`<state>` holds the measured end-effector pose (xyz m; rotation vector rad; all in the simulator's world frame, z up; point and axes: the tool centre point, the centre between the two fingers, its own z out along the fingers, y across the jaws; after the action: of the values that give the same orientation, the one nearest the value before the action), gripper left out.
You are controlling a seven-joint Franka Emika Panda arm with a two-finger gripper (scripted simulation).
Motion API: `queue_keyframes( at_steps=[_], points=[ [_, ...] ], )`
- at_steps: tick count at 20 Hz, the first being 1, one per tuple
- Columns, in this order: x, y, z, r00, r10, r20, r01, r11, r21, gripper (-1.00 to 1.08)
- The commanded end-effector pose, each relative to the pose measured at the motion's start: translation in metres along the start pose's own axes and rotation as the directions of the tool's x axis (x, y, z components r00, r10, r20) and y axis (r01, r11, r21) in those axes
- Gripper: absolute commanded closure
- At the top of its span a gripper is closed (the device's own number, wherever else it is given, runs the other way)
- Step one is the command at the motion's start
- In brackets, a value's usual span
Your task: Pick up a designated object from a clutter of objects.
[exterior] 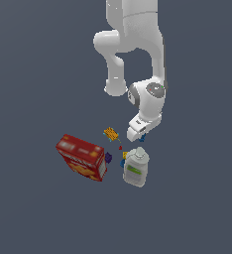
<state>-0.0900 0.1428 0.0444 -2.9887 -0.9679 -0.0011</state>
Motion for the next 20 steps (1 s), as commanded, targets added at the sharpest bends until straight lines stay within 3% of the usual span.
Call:
queue_keyframes(
  at_steps=[1,10,20],
  points=[
    [0.0,0.0,0.0,1.0,0.0,0.001,0.0,1.0,0.0,1.08],
    [-0.006,0.008,-0.009,1.0,0.0,0.0,0.0,1.0,0.0,1.08],
    [-0.031,0.045,-0.054,1.0,-0.001,0.0,0.001,1.0,0.001,1.08]
  ],
)
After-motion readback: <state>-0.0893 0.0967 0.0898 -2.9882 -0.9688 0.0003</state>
